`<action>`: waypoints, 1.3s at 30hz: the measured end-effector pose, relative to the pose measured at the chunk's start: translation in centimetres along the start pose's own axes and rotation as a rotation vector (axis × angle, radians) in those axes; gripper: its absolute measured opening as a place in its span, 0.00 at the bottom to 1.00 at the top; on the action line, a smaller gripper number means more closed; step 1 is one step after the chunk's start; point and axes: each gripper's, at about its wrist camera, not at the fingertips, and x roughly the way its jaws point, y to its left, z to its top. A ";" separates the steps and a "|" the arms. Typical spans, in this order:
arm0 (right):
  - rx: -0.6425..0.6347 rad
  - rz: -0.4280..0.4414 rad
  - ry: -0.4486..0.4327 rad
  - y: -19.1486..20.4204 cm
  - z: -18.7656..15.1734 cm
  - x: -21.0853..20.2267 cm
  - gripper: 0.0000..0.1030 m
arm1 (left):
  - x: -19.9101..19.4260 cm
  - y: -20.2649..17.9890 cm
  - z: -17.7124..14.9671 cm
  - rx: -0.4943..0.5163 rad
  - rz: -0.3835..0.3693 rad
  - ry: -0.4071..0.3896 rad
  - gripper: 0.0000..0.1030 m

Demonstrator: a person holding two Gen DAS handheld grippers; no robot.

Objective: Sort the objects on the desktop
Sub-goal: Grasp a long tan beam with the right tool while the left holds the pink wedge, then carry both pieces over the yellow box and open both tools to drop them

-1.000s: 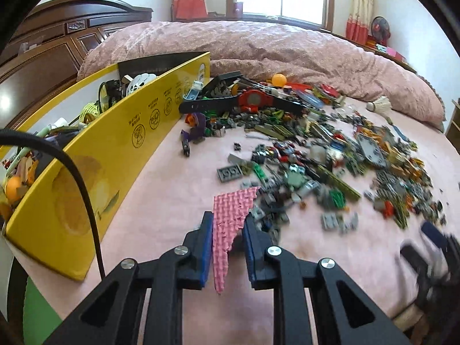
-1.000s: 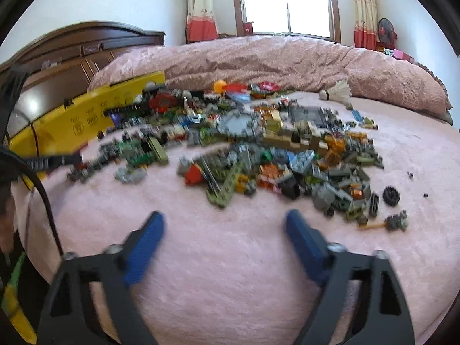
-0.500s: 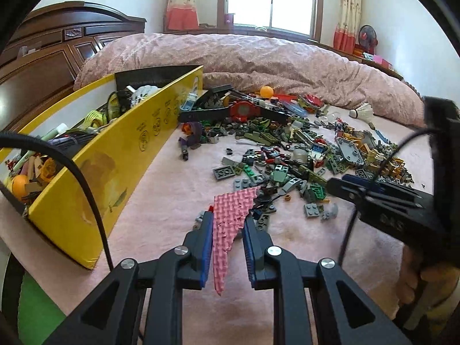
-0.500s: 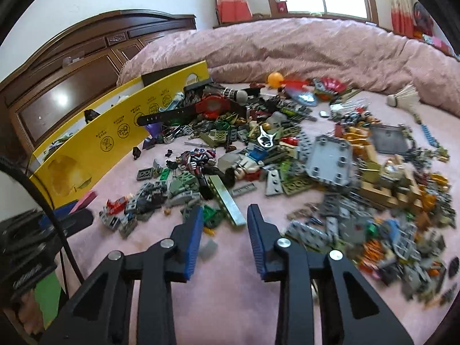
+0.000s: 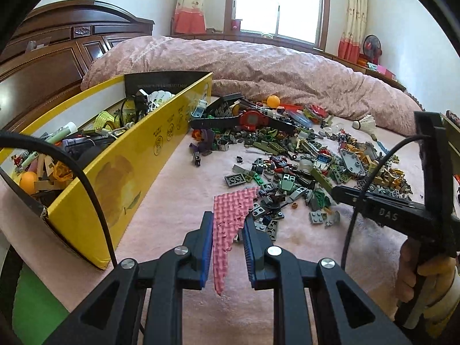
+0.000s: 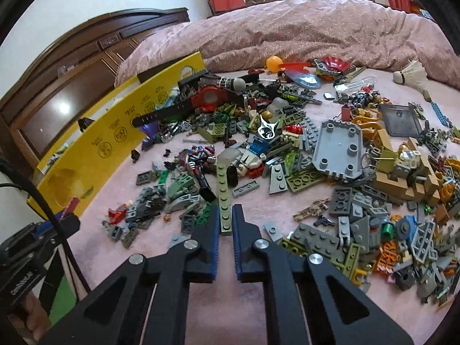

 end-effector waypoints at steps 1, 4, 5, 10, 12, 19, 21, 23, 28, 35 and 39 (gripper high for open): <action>0.003 0.006 -0.006 0.0 0.0 -0.3 0.08 | -0.1 0.0 0.0 0.000 0.001 -0.002 0.19; 0.032 0.028 -0.014 0.0 -0.3 -1.7 0.08 | -0.4 -0.1 0.1 0.002 0.002 -0.007 0.19; 0.047 0.039 -0.010 0.0 -0.6 -2.1 0.08 | -0.5 -0.1 0.1 0.004 0.003 -0.009 0.19; 0.062 0.080 0.035 0.2 -3.1 -3.5 0.08 | -0.4 -0.2 0.0 0.006 0.001 -0.002 0.19; 0.043 0.066 0.056 0.3 -3.8 -3.1 0.09 | -0.2 -0.3 0.0 -0.003 -0.007 0.006 0.19; -0.012 0.017 0.054 1.0 -4.5 -1.7 0.10 | -0.6 -0.5 0.0 0.017 0.010 -0.005 0.19; -0.007 0.014 0.047 0.9 -4.6 -1.6 0.09 | -0.8 -0.4 0.0 0.012 0.010 -0.010 0.19; -0.004 0.015 0.028 0.9 -4.7 -2.1 0.08 | -1.2 -0.2 0.1 0.008 0.014 -0.019 0.19; 0.022 0.080 -0.025 0.9 -3.7 -4.3 0.08 | -3.0 1.2 1.0 -0.027 0.029 -0.045 0.19; 0.005 0.180 -0.057 3.1 -1.4 -5.5 0.08 | -6.3 5.1 3.2 -0.075 0.133 -0.100 0.19; -0.021 0.254 -0.049 5.8 0.2 -4.7 0.08 | -7.4 7.8 4.6 -0.100 0.189 -0.145 0.19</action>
